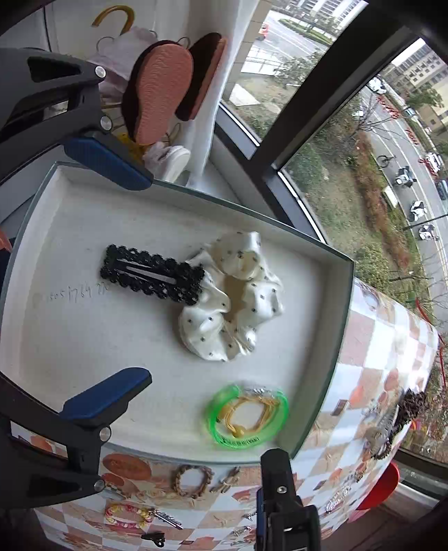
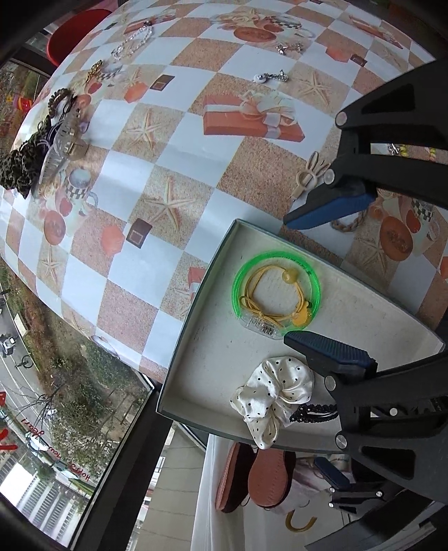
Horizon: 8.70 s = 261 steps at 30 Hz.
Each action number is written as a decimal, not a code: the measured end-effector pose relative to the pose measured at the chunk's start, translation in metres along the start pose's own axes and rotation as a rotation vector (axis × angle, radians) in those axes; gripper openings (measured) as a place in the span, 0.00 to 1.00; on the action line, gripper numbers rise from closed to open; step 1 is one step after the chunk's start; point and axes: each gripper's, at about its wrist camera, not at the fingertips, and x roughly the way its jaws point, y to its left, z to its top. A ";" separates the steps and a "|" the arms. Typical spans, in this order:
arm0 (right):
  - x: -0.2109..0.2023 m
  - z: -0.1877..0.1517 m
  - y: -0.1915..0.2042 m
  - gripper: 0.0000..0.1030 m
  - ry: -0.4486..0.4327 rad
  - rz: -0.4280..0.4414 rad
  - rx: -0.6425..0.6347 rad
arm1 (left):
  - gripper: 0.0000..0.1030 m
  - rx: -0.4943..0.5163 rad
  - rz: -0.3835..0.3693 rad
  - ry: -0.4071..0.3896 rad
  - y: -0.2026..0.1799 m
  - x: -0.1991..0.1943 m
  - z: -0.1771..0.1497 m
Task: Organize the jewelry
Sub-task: 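Move both tools back over the table toward the silver charms, then grasp the silver charm with the left tool while the right tool grasps the black claw clip, then carry the silver charm and black claw clip over the white box with both tools, then open the right tool to drop the claw clip while the left tool releases the charm, then move both tools back over the table toward the braided tie and beaded bracelet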
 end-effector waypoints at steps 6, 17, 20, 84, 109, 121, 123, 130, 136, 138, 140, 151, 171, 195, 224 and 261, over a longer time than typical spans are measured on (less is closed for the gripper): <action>-0.020 -0.008 -0.039 0.80 -0.027 0.006 0.099 | 1.00 0.046 -0.006 -0.027 -0.021 -0.015 0.013; -0.036 -0.045 -0.111 0.86 -0.037 -0.041 0.255 | 1.00 0.161 -0.015 -0.058 -0.069 -0.032 0.039; -0.039 -0.059 -0.134 0.86 -0.034 -0.056 0.303 | 1.00 0.183 -0.032 -0.054 -0.081 -0.033 0.043; 0.015 -0.164 -0.231 0.73 0.035 -0.106 0.414 | 0.76 0.388 -0.216 0.107 -0.332 0.044 0.118; 0.033 -0.125 -0.177 0.25 0.029 -0.190 0.366 | 0.14 0.441 -0.259 0.092 -0.335 0.027 0.108; 0.010 -0.103 -0.184 0.25 -0.008 -0.134 0.412 | 0.14 0.408 -0.331 0.060 -0.300 -0.003 0.100; 0.004 -0.100 -0.189 0.25 -0.013 -0.130 0.419 | 0.14 0.401 -0.341 0.054 -0.293 -0.011 0.103; -0.009 -0.097 -0.207 0.25 -0.019 -0.120 0.442 | 0.14 0.369 -0.375 0.041 -0.258 -0.034 0.101; -0.032 -0.108 -0.229 0.25 -0.022 -0.109 0.447 | 0.14 0.319 -0.388 0.024 -0.225 -0.046 0.096; -0.042 -0.104 -0.233 0.25 -0.023 -0.108 0.438 | 0.14 0.292 -0.393 0.020 -0.211 -0.049 0.095; -0.051 -0.110 -0.234 0.25 -0.026 -0.104 0.427 | 0.14 0.273 -0.392 0.013 -0.198 -0.052 0.094; -0.056 -0.087 -0.174 0.25 -0.057 -0.066 0.300 | 0.14 0.149 -0.380 -0.026 -0.116 -0.071 0.077; -0.031 -0.013 -0.024 0.25 -0.036 0.021 -0.010 | 0.14 -0.022 -0.323 0.029 -0.008 -0.046 0.019; 0.058 0.057 0.048 0.26 0.086 0.091 -0.069 | 0.14 0.006 -0.199 0.077 -0.023 0.027 0.011; 0.008 0.049 0.012 0.53 0.013 0.129 0.009 | 0.15 0.035 -0.181 0.164 -0.033 0.035 0.017; -0.036 -0.106 -0.174 0.72 0.038 -0.003 0.379 | 1.00 0.071 -0.008 0.118 -0.060 -0.013 0.053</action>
